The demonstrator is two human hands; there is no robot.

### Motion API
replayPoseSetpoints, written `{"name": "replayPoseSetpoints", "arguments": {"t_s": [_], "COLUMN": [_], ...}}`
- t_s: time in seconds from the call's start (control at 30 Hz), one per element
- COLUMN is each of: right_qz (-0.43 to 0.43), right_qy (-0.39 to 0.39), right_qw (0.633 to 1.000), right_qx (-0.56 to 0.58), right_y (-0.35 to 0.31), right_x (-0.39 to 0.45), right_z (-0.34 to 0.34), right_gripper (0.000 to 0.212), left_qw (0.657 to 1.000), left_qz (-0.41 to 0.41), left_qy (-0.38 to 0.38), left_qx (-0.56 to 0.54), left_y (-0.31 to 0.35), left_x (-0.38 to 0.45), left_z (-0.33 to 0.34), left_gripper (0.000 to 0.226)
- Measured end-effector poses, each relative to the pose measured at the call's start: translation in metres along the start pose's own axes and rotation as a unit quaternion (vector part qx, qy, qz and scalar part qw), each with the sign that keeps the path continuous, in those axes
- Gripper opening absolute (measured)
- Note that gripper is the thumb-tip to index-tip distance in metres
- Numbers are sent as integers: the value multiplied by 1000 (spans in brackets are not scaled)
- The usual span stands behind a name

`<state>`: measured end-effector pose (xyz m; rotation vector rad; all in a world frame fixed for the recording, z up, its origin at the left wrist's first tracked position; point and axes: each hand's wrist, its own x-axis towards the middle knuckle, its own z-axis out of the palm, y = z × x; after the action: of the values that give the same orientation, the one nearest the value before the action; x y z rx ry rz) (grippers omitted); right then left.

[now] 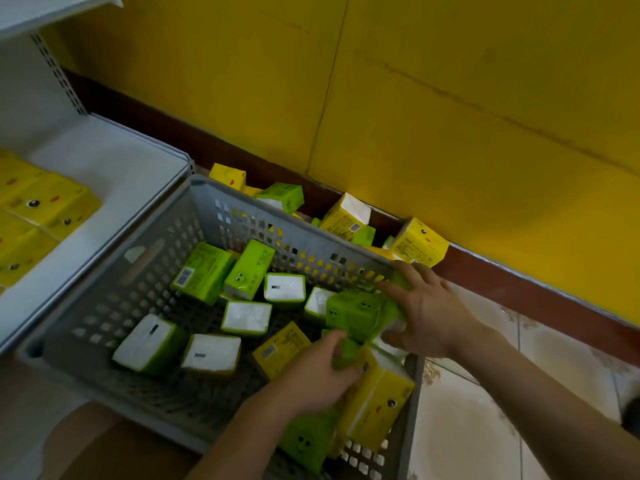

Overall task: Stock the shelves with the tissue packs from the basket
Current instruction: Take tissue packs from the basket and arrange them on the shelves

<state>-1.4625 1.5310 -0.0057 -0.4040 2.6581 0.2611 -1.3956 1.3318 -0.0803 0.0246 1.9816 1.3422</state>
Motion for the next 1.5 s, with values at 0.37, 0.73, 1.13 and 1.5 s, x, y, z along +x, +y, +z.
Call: {"name": "replayPoseSetpoints", "arguments": {"t_s": [0.37, 0.73, 1.13, 1.5], "right_qz": [4, -197, -330, -365], "right_qy": [77, 68, 29, -18], "right_qw": [953, 804, 760, 646], "right_qx": [294, 557, 560, 670], "right_y": [-76, -161, -329, -502], "right_x": [8, 35, 20, 6], "right_z": [-76, -104, -164, -267], "right_gripper": [69, 41, 48, 20], "left_qw": [948, 859, 642, 605], "left_qz": [141, 51, 45, -15], "left_qy": [259, 354, 690, 796], "left_qx": [-118, -367, -331, 2], "left_y": [27, 0, -4, -20], "left_x": [-34, -126, -265, -418], "left_z": [-51, -156, -248, -332], "left_gripper": [76, 53, 45, 48]}}
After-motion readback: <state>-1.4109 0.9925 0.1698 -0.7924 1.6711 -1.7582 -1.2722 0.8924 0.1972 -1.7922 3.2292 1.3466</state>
